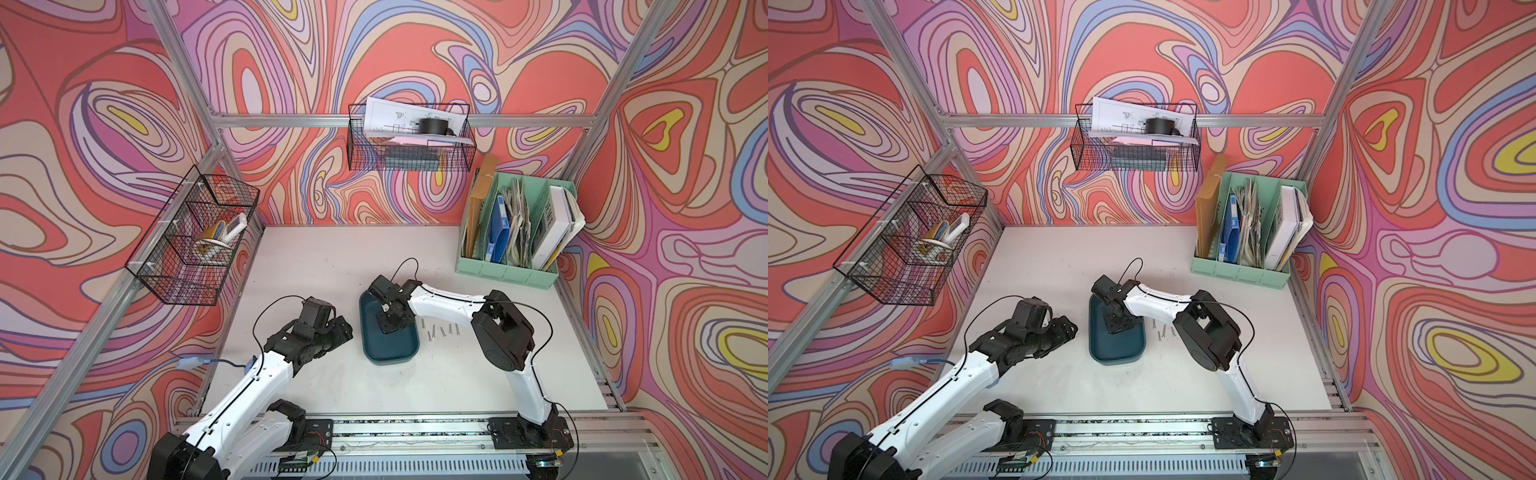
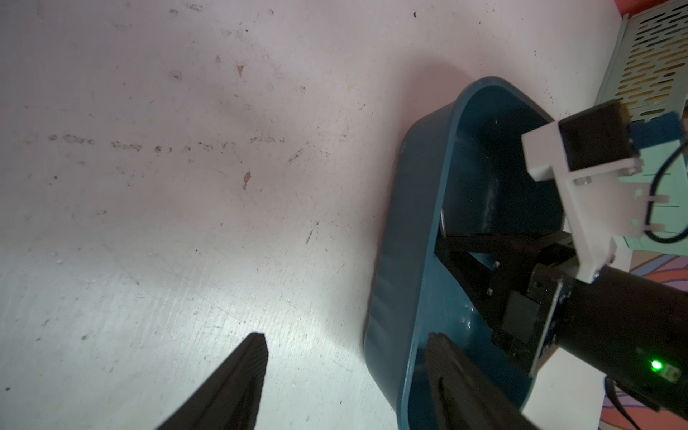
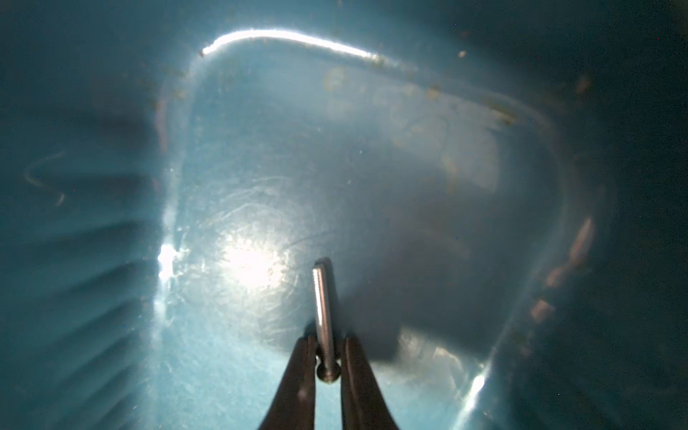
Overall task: Take out the screws from the storage box
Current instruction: Pick up the screw from the storage box.
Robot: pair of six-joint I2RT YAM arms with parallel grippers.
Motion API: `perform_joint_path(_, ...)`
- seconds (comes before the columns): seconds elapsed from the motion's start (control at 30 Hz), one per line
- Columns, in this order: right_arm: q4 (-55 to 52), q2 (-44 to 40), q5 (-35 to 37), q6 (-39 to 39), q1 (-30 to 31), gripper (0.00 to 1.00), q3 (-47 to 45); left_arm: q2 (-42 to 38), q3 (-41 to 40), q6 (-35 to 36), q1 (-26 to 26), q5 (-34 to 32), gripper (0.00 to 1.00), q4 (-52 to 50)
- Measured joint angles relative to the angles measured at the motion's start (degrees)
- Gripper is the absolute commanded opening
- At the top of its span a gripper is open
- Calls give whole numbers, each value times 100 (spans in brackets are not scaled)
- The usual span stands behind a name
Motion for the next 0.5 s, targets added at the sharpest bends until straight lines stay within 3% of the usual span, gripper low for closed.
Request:
perform_joint_path(0.13, -2, 0, -39, 28, 0, 0, 24, -2, 0, 0, 0, 0, 73, 0)
perform_joint_path(0.5, -24, -400, -35, 72, 0, 0, -94, -48, 0, 0, 0, 2, 73, -2)
